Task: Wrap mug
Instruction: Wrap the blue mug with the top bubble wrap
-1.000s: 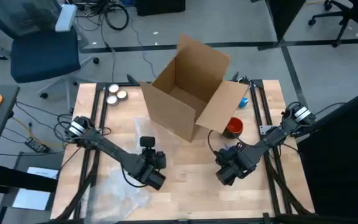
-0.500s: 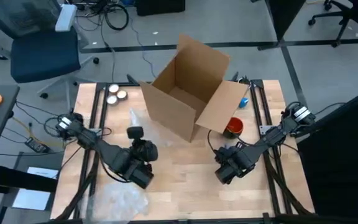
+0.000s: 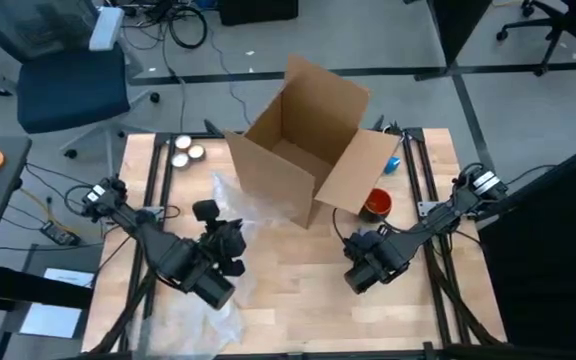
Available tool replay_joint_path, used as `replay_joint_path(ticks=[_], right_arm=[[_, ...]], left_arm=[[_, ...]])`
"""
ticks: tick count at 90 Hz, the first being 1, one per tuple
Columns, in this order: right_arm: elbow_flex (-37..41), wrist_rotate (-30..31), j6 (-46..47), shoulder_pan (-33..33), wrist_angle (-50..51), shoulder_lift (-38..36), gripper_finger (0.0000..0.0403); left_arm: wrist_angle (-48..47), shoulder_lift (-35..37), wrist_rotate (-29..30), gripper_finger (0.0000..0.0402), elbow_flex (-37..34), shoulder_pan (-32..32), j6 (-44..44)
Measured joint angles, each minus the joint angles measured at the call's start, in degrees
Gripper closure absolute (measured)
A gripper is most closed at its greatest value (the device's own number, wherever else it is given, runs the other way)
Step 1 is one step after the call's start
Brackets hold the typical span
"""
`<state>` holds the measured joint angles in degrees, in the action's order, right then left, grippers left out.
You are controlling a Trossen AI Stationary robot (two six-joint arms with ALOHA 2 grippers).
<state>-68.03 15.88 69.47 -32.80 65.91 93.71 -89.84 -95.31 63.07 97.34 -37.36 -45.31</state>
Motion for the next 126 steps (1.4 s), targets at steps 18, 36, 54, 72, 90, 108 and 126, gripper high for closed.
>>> replay_joint_path(ticks=[18, 36, 54, 72, 90, 108, 126], right_arm=[[0.00, 0.51, 0.00, 0.00, -0.13, 0.00, 0.0364], [0.00, 0.61, -0.04, 0.00, -0.24, 0.00, 0.0364], [3.59, 0.58, -0.42, 0.07, -5.06, 0.00, 0.0364], [8.15, -3.35, 0.77, -0.22, -8.39, -0.02, 0.0363], [8.24, -3.36, 1.36, -1.24, -7.57, -0.02, 0.0363], [7.60, -3.33, -2.27, -1.29, -7.57, -0.02, 0.0348], [3.55, -3.39, -4.79, -1.22, -3.81, 0.00, 0.0305]], left_arm=[[-0.17, 0.07, 8.99, 0.0402, -0.01, -1.37, -5.09], [-0.25, 1.32, 18.67, 0.0401, -0.02, -5.34, -11.54], [-0.20, 2.19, 26.32, 0.0401, -0.02, -10.28, -13.45], [-0.19, 4.98, 26.85, 0.0401, -0.04, -11.32, -15.53], [-0.24, 10.11, 27.08, 0.0401, -0.06, -11.57, -20.12], [-0.16, 11.02, 27.08, 0.0401, -0.05, -11.55, -20.91], [-0.17, 11.04, 27.06, 0.0401, -0.05, -11.53, -20.89]])
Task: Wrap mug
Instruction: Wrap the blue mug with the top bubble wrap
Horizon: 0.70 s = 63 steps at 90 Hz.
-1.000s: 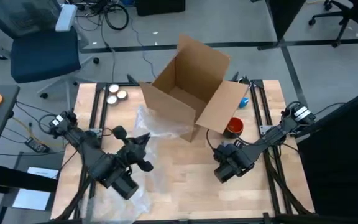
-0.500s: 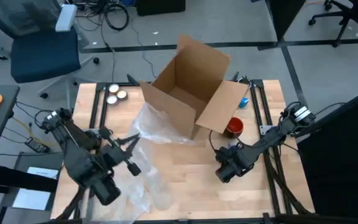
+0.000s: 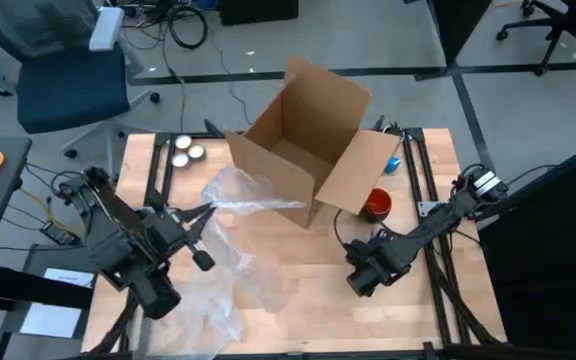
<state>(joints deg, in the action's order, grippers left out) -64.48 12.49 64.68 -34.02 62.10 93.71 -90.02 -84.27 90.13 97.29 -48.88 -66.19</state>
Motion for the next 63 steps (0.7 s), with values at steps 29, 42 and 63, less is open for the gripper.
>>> replay_joint_path(ticks=[29, 42, 63], right_arm=[[-7.50, 1.33, 0.15, 0.00, 9.29, 0.00, 0.0243], [-12.67, 3.47, 0.20, -0.04, 17.52, 0.02, 0.0238], [-16.31, 9.28, -0.15, 0.65, 19.40, 0.02, 0.0238]], left_arm=[[0.01, 1.30, -0.28, 0.0401, -7.43, 0.02, -6.18], [0.07, 3.20, -0.30, 0.0401, -10.15, -0.02, -7.87], [0.04, 4.15, -0.22, 0.0401, -10.44, -0.01, -7.77]])
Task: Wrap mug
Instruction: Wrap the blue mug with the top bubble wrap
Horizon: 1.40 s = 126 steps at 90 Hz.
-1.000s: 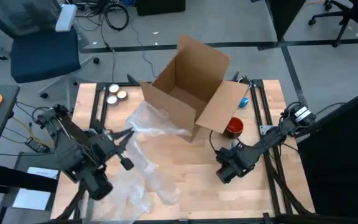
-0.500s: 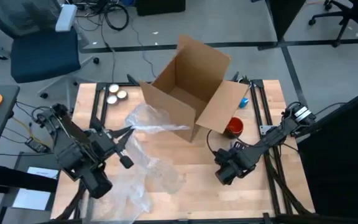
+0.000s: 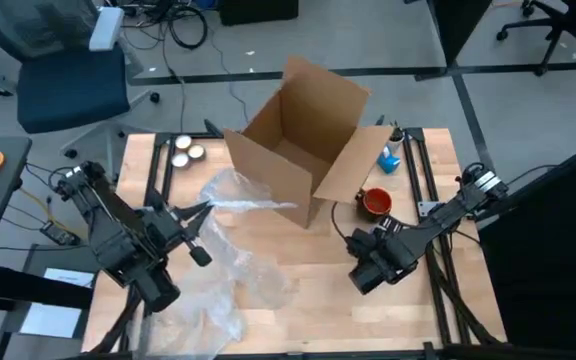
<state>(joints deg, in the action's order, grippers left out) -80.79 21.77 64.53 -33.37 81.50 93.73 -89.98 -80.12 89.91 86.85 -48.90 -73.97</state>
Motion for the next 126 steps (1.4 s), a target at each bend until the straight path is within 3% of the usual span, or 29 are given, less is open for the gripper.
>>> replay_joint_path(ticks=[20, 37, 54, 67, 78, 91, 103, 126], right_arm=[[0.06, 7.68, -0.31, 1.05, -1.38, 0.02, 0.0238], [1.65, 13.33, -3.74, 3.20, -6.73, 0.02, 0.0241], [5.84, 23.78, -9.65, 6.46, -16.77, 0.02, 0.0246], [9.49, 30.97, -16.62, 9.54, -30.71, 0.02, 0.0252], [13.78, 29.22, -28.62, 12.51, -53.46, 0.02, 0.0259], [18.46, 21.98, -40.50, 15.13, -74.30, 0.02, 0.0269], [18.36, 22.42, -42.11, 15.54, -74.71, -0.21, 0.0283], [16.06, 25.54, -42.70, 9.75, -65.73, -5.63, 0.0327]], left_arm=[[0.05, 1.11, 0.20, 0.0402, -3.12, 0.10, -0.18], [0.02, 5.90, 0.11, 0.0401, -8.35, 0.12, -5.55], [0.99, 8.46, 0.13, 0.0401, -10.27, 0.12, -7.72], [3.77, 8.41, 0.00, 0.0402, -9.70, 0.08, -6.78], [11.17, 8.41, 0.24, 0.0401, -7.89, 0.01, 2.22], [25.10, 8.41, -1.19, 0.0401, -7.02, -0.13, 21.34], [33.30, 8.37, -4.30, 0.0401, -7.02, -0.31, 33.65], [34.02, 8.07, -12.13, 0.0401, -7.02, -0.66, 35.91]])
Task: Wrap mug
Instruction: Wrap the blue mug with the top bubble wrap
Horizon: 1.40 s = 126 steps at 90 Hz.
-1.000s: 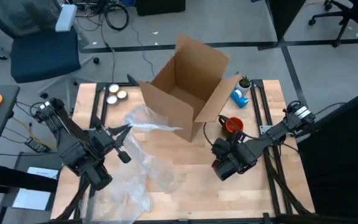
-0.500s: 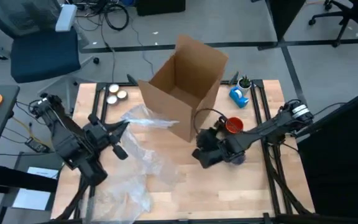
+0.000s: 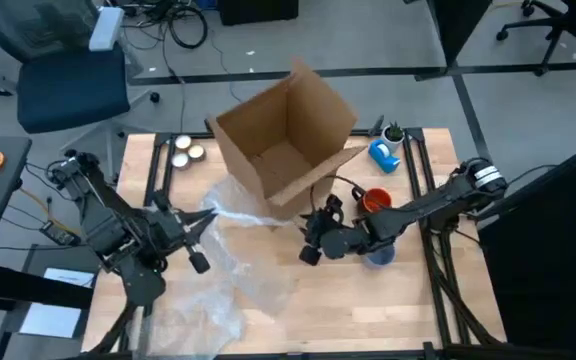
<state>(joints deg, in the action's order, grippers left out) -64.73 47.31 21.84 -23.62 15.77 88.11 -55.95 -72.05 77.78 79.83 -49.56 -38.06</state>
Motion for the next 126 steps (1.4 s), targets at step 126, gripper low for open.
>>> replay_joint_path(ticks=[126], right_arm=[[23.02, -11.08, -2.90, 11.33, -20.67, -16.48, 0.0403]], left_arm=[[34.24, -7.50, -40.48, 0.0401, 0.00, -2.58, 38.11]])
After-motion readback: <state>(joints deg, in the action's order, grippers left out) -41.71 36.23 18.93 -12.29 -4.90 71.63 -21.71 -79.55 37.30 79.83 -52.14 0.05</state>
